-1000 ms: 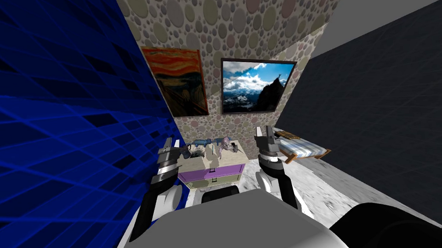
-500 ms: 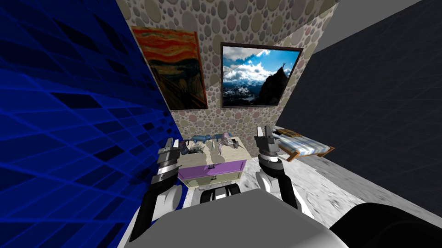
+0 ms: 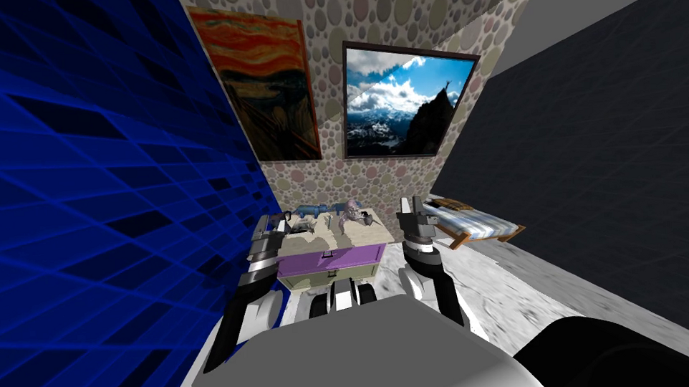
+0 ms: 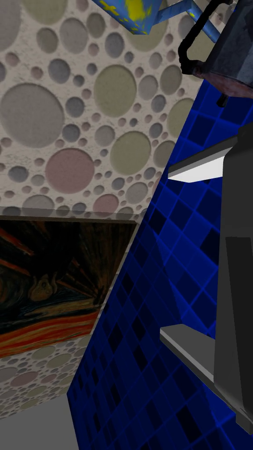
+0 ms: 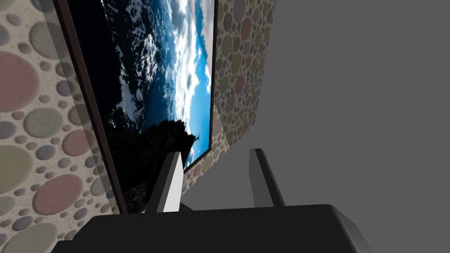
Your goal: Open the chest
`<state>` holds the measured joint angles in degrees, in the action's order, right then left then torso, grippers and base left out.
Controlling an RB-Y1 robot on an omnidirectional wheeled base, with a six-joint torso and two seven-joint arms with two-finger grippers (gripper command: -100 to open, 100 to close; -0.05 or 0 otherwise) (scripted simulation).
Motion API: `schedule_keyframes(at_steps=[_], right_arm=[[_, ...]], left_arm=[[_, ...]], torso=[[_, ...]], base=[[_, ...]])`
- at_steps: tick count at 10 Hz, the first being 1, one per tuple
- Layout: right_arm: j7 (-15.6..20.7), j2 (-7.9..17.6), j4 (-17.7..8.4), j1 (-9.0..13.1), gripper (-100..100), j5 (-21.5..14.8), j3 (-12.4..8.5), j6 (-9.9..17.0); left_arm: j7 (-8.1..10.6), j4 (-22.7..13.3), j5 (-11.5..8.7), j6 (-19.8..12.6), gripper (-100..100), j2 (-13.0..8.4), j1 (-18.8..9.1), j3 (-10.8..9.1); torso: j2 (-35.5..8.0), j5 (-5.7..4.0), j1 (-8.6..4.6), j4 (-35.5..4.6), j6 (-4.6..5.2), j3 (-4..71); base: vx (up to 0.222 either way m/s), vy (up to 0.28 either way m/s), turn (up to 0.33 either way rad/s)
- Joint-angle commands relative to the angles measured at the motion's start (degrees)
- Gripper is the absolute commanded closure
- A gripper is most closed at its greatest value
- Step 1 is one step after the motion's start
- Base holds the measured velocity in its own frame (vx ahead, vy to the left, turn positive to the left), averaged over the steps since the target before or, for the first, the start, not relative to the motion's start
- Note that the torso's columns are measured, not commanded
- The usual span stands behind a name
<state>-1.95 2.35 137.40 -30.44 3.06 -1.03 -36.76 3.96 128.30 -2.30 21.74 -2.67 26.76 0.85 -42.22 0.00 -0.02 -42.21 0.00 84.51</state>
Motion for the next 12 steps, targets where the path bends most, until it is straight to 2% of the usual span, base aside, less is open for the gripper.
schedule_keyframes(at_steps=[1,5,6,7,8,10,11,12], right_arm=[[0.0,0.0,0.0,0.0,0,0.0,0.0,0.0],[0.0,0.0,0.0,0.0,0,0.0,0.0,0.0],[0.0,0.0,0.0,0.0,0,0.0,0.0,0.0],[0.0,0.0,0.0,0.0,0,0.0,0.0,0.0],[0.0,0.0,0.0,0.0,0,0.0,0.0,0.0],[0.0,0.0,0.0,0.0,0,0.0,0.0,0.0],[0.0,0.0,0.0,0.0,0,0.0,0.0,0.0],[0.0,0.0,0.0,0.0,0,0.0,0.0,0.0]], left_arm=[[-0.30,-3.5,0.2,2.3,-100,-2.4,-0.4,0.31],[-0.64,-10.4,0.4,7.1,-100,-5.2,-1.5,0.51],[-0.64,-11.1,0.4,7.1,-100,-5.2,-1.5,0.51],[-0.74,-13.3,0.4,8.4,-100,-5.8,-1.8,0.57],[-0.74,-13.3,0.4,8.4,-100,-5.8,-1.8,0.57],[-0.96,-17.3,0.5,11.4,-100,-6.7,-2.5,0.70],[-0.96,-18.1,0.5,11.4,-100,-6.7,-2.5,0.70],[-1.08,-20.0,0.6,13.0,-100,-7.1,-2.9,0.76]], torso=[[0.0,0.00,0.01,-0.1,0.00,0.0],[-0.1,0.00,0.01,-0.1,0.00,0.1],[-0.1,0.00,-0.01,-0.1,0.00,0.1],[-0.1,0.00,0.02,-0.1,0.00,0.1],[-0.1,0.01,0.04,-0.1,0.00,0.0],[-0.1,0.01,0.03,-0.1,0.00,0.1],[0.0,-0.01,-0.01,-0.1,0.01,0.1],[-0.1,-0.01,0.00,-0.1,0.00,0.1]], base=[[0.001,-0.019,-0.010],[0.004,-0.023,-0.014],[0.004,-0.022,-0.003],[0.002,-0.018,-0.008],[0.001,-0.012,-0.006],[0.004,-0.019,-0.015],[0.004,-0.021,-0.008],[0.005,-0.018,-0.011]])
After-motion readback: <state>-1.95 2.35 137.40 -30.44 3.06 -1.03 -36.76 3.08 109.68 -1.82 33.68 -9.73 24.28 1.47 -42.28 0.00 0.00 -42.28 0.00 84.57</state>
